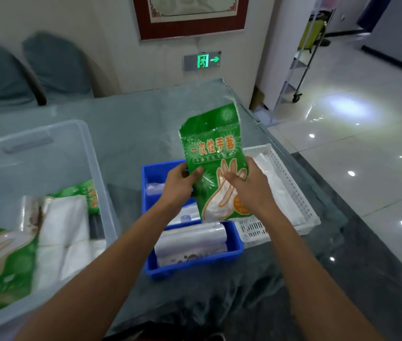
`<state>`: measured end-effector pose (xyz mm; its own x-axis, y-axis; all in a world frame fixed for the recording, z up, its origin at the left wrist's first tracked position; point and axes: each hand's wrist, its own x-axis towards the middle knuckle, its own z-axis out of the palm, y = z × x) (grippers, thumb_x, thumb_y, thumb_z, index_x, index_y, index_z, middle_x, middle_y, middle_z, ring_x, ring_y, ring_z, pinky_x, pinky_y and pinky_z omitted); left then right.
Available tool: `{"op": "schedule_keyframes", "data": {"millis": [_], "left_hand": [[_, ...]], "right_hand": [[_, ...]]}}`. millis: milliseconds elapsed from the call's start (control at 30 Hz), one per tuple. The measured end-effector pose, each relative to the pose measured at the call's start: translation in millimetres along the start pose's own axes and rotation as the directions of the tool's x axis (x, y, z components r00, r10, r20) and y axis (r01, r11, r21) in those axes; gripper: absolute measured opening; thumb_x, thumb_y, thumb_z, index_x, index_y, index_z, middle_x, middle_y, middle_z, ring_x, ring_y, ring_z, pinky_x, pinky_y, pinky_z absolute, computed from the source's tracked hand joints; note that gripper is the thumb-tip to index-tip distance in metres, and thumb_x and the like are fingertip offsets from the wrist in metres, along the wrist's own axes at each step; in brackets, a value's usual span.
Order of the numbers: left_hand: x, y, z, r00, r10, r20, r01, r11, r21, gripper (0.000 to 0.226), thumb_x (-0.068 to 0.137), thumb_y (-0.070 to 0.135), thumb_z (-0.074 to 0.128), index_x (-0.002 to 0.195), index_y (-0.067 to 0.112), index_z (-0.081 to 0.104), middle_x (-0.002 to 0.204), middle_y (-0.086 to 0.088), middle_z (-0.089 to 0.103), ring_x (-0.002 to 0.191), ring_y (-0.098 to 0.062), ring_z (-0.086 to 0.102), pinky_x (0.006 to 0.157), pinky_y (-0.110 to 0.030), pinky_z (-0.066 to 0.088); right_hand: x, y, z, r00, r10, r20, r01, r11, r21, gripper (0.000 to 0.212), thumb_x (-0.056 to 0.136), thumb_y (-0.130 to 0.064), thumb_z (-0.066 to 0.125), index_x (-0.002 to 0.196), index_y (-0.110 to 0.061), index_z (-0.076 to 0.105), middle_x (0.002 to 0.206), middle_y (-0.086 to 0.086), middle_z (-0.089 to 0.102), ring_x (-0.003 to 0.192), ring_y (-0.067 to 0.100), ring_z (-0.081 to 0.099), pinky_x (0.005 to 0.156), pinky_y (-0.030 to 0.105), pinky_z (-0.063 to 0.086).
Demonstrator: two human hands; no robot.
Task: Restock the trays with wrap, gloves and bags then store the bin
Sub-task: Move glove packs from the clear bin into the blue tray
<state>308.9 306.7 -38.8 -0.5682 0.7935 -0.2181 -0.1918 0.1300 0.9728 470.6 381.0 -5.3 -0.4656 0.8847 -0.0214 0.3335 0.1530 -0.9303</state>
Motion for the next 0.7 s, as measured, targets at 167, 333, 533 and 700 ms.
{"op": "schedule_keyframes", "data": {"millis": [167, 333, 533, 700], "left_hand": [[21, -18, 0, 0.994, -0.093, -0.064, 0.084, 0.988, -0.127, 0.011, 0.097, 0.016, 0.061, 0.103, 0.024, 0.066, 0.100, 0.004, 0.074, 0.092, -0.018, 0.072, 0.077, -0.041, 0.060], [53, -30, -7, 0.987, -0.122, -0.108, 0.093, 0.966, -0.240, 0.016, 0.097, 0.016, 0.060, 0.112, 0.017, 0.066, 0.106, -0.003, 0.074, 0.095, -0.021, 0.072, 0.072, -0.039, 0.059], [89, -40, 5, 0.971, -0.116, -0.211, 0.050, 0.955, -0.294, 0.012, 0.098, 0.020, 0.060, 0.107, 0.018, 0.068, 0.101, 0.000, 0.075, 0.094, -0.021, 0.072, 0.079, -0.042, 0.060], [107, -55, -2, 0.981, -0.031, -0.189, 0.024, 0.999, -0.042, 0.011, 0.097, 0.029, 0.060, 0.099, 0.029, 0.071, 0.102, 0.003, 0.075, 0.100, -0.019, 0.069, 0.088, -0.044, 0.055]], "right_hand": [[29, 9, 10, 0.993, 0.018, 0.118, -0.006, 0.995, -0.099, 0.036, 0.092, -0.030, 0.067, 0.125, -0.025, 0.053, 0.106, -0.009, 0.069, 0.094, 0.011, 0.068, 0.085, 0.034, 0.055], [68, 3, 26, 0.994, -0.017, 0.105, 0.033, 0.988, -0.151, 0.037, 0.086, -0.034, 0.075, 0.118, -0.023, 0.060, 0.105, -0.009, 0.071, 0.092, 0.006, 0.066, 0.081, 0.029, 0.053], [112, 0, 43, 0.989, -0.113, 0.096, 0.138, 0.940, -0.312, 0.036, 0.086, -0.048, 0.071, 0.110, -0.024, 0.060, 0.093, -0.007, 0.071, 0.082, 0.010, 0.066, 0.076, 0.035, 0.055], [137, 6, 42, 0.974, -0.178, 0.137, 0.220, 0.885, -0.411, 0.031, 0.089, -0.051, 0.066, 0.110, -0.029, 0.057, 0.092, -0.003, 0.072, 0.082, 0.018, 0.068, 0.074, 0.042, 0.056]]}}
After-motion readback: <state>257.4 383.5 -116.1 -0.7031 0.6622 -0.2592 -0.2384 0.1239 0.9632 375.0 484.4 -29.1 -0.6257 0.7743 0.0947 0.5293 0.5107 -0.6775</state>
